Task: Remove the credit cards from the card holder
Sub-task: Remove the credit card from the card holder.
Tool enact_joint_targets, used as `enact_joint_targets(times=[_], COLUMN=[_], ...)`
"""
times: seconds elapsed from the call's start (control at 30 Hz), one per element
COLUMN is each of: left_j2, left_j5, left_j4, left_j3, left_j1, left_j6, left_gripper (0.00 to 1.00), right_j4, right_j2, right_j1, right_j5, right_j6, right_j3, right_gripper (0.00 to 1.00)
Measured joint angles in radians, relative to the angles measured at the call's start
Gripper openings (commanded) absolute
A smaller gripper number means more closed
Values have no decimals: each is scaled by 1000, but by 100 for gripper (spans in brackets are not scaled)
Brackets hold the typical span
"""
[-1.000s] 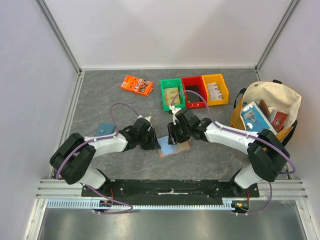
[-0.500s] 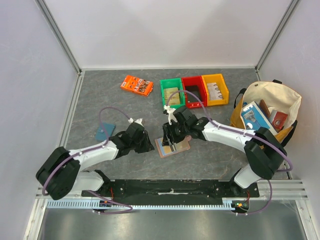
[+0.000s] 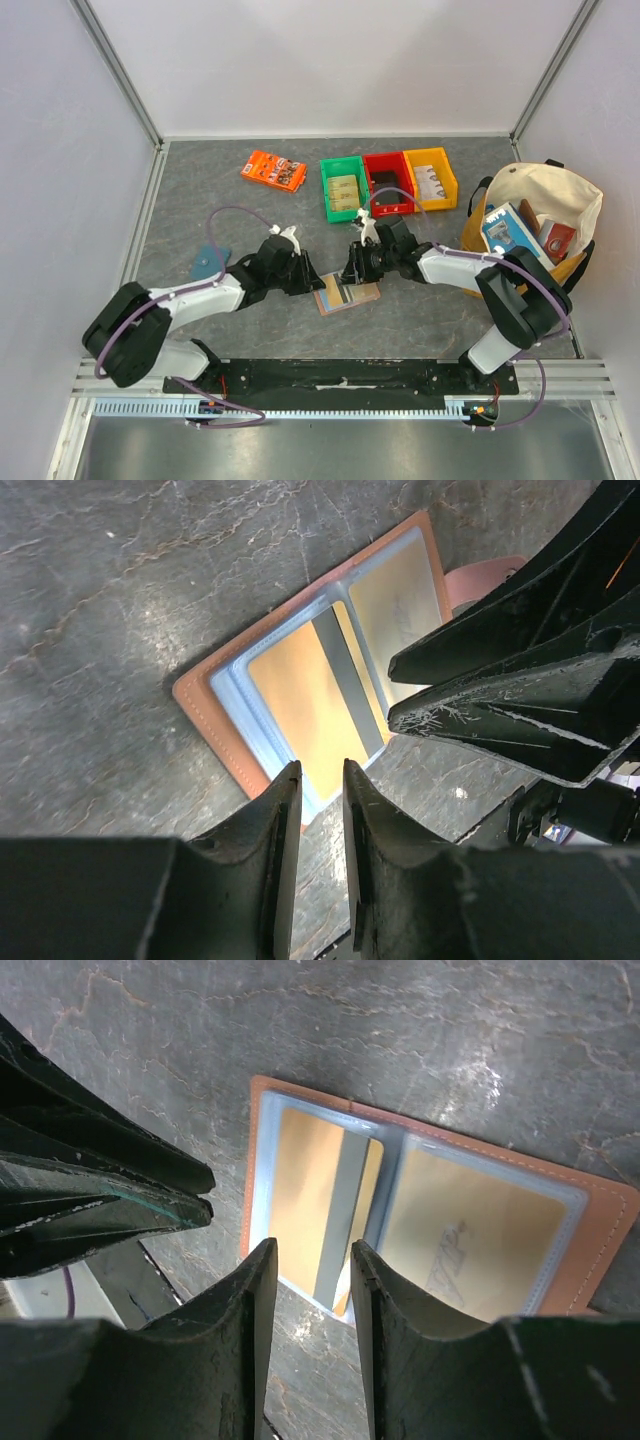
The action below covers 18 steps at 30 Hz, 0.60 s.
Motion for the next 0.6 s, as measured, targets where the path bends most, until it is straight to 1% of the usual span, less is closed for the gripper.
enact_joint_targets(times=[0.2, 0.27, 0.4, 0.43, 0.6], left_j2=[106, 131, 169, 172, 180], left_j5=[25, 27, 31, 31, 34], left_j4=[46, 50, 61, 68, 88], left_j3=[16, 16, 16, 16, 9], left_j1=[0, 0, 1, 0, 1], left_j6=[0, 0, -11, -16, -42], left_gripper=[24, 17, 14, 11, 9], right_j4=[113, 147, 230, 251, 358], right_j2=[36, 49, 82, 91, 124], right_j1=[-51, -64, -77, -79, -108], right_j5=[-54, -75, -128, -136, -189], right_j6=[43, 53, 83, 91, 141], right_j3=[-77, -93, -121, -127, -172], right_gripper=[36, 33, 26, 24, 19])
